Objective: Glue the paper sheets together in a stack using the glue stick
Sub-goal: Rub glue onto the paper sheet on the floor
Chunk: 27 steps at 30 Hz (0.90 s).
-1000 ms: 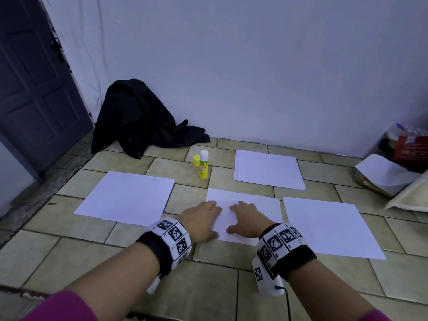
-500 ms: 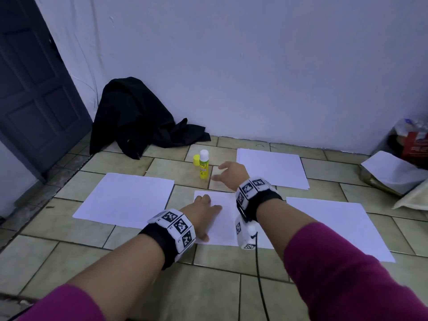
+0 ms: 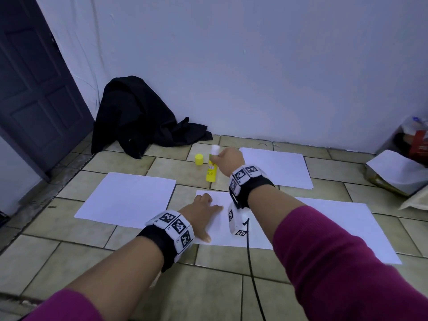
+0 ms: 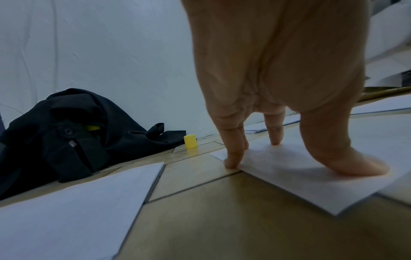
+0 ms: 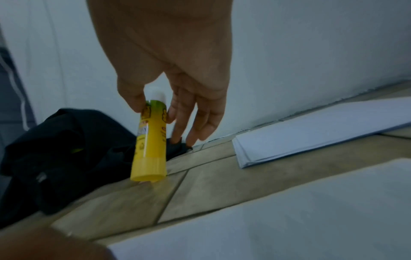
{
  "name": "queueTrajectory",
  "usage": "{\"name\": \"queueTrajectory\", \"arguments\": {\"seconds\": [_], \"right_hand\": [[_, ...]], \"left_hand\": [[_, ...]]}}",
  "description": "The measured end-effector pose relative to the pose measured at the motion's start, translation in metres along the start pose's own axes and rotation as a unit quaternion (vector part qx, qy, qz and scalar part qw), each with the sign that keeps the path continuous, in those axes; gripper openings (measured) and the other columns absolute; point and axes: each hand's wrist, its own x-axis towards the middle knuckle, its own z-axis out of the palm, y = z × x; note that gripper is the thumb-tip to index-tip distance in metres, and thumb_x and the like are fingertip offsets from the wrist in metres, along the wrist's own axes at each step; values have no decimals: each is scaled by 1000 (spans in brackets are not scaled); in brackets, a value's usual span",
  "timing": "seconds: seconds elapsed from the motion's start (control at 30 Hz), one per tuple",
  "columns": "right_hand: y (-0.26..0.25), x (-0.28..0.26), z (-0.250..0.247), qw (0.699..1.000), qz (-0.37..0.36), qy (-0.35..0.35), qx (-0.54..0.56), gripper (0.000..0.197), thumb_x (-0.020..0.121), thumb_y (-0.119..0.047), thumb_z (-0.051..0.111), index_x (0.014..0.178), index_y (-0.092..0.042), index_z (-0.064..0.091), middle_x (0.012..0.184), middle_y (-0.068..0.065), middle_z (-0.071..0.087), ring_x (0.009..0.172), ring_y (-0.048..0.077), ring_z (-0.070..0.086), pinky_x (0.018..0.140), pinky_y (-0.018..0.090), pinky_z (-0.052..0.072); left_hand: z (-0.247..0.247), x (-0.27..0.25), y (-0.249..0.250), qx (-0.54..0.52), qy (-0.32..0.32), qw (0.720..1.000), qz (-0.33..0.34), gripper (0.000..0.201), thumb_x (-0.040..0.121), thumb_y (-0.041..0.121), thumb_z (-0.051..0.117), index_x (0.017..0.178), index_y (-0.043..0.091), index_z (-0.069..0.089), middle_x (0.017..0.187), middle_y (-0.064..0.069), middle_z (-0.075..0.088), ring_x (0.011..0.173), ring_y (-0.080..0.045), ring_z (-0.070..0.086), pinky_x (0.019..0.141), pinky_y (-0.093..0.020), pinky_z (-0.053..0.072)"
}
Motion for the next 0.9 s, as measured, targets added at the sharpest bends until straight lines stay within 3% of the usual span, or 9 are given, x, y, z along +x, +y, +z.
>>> {"name": "queueTrajectory", "arguments": {"seconds": [0.13,0.2,0.27,0.37,0.47,0.63,0.73,0.83,0.9], "right_hand": [[21,-15,-27,984,46,-58,162,23,94,-31,47,87,-9,53,80,11,56,69,29,62,69,39,53],[38,-27,-44,964,96,-133,210,24,94,-34,48,104,-12,51,84,8,53,57,25,65,58,33,54],[55,-40,-62,976,88,-167,109,26,92,-35,57,106,-13,57,83,5,55,52,18,60,48,22,47],[79,-54,-83,992,55,-110,3,26,74,-20,80,94,-14,66,75,1,57,49,15,49,46,20,40],[97,-61,-97,998,58,-11,15,34,63,-4,83,78,-11,54,71,2,51,51,17,47,49,25,41],[113,-74,-92,990,43,25,130,31,82,-3,71,105,-10,52,83,4,55,61,20,57,38,21,47],[117,-77,-81,990,32,27,137,26,87,-4,65,109,-6,49,96,15,60,64,26,60,46,27,54],[121,-79,-71,984,34,57,163,20,89,-5,62,104,-7,49,100,17,60,62,24,59,61,37,58],[122,-80,-66,979,34,89,178,19,89,-6,62,103,-8,49,101,13,59,62,22,60,58,31,58]], "left_hand": [[1,0,0,-11,11,1000,-12,96,76,36,77,152,27,18,149,-9,14,140,-26,13,106,-45,39],[-2,1,1,-15,5,1000,-12,96,75,36,78,151,27,20,148,-9,16,140,-26,14,107,-45,38],[-7,2,2,-14,-11,1000,-18,97,74,36,79,151,27,19,147,-8,17,139,-27,15,109,-46,36],[-14,5,4,-37,-32,998,-35,96,73,35,78,150,30,20,145,-6,19,139,-25,15,107,-47,38],[-18,7,3,-49,-44,997,-44,93,74,40,76,150,34,21,145,-5,20,139,-23,16,106,-47,39],[-20,11,8,-58,-5,997,-42,80,77,50,73,144,29,34,140,-7,27,137,-23,22,109,-43,35],[-22,12,11,-83,79,992,-50,59,82,47,69,129,20,48,133,-7,32,131,-23,27,104,-41,39],[-25,14,17,-94,180,979,-19,38,87,31,65,118,14,52,130,-4,35,126,-21,33,99,-34,41],[-24,19,29,-74,178,979,63,37,89,13,58,125,15,50,139,-3,31,131,-20,31,99,-30,39]]}}
